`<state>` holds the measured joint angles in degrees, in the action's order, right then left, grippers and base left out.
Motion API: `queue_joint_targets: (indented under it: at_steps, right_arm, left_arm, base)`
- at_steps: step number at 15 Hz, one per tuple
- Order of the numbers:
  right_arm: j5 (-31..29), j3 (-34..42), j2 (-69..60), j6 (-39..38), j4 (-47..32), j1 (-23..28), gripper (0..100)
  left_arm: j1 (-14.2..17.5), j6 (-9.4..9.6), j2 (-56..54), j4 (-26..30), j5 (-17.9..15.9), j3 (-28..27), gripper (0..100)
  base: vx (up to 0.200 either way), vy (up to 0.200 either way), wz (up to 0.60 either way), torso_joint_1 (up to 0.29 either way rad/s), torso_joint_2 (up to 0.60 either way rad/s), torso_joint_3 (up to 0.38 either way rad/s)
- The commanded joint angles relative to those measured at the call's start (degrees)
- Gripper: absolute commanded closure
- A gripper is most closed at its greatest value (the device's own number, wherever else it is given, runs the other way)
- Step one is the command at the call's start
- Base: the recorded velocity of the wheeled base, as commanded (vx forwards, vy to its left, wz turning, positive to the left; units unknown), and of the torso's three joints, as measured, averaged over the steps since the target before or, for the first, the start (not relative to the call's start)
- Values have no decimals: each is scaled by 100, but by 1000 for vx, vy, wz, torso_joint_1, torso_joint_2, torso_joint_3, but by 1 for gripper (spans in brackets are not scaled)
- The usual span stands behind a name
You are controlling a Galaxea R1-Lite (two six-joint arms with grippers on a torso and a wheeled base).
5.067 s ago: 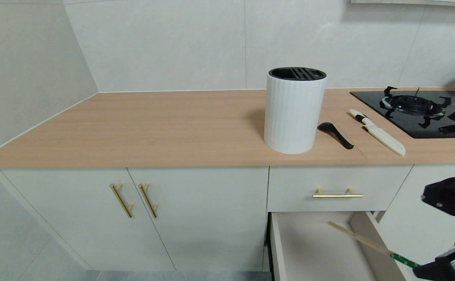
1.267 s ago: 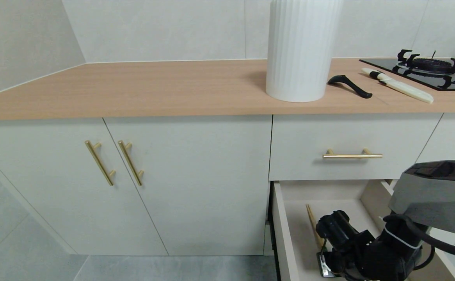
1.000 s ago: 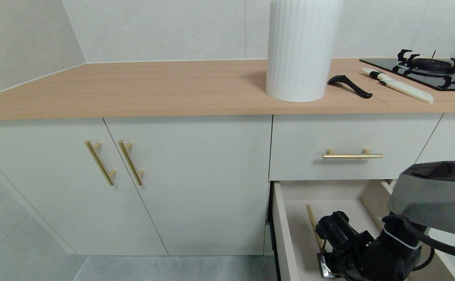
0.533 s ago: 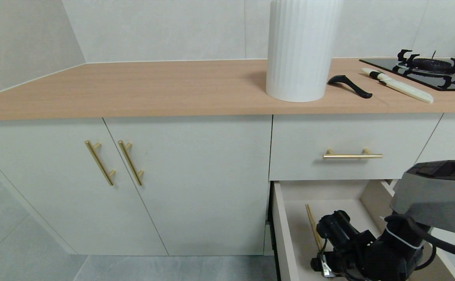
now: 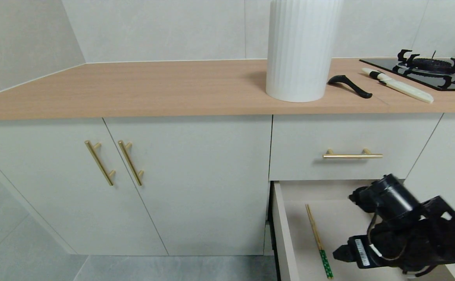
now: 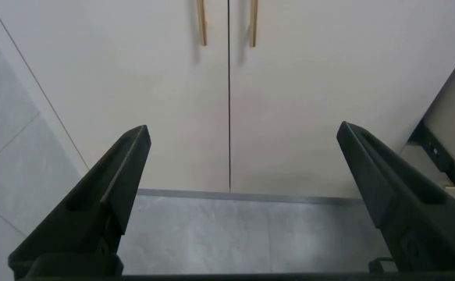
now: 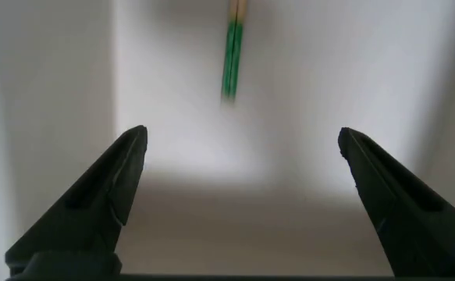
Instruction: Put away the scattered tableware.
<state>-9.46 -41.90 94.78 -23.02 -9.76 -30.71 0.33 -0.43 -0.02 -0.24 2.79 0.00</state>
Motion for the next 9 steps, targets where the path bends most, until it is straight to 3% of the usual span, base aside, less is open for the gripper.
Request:
queue_joint_targets:
  at_steps: [1,9]
  right_arm:
    - [269,-917,-1893,113,-1423,3,0]
    - [234,-864,-2614,658,-1265,179,0]
  left_arm:
    - [2,-1,2,-2,2,0,0]
    - [2,-1,2,-2,2,0,0]
  base:
    - [0,0,0,0,0,0]
    - [0,0,0,3,-8,-3]
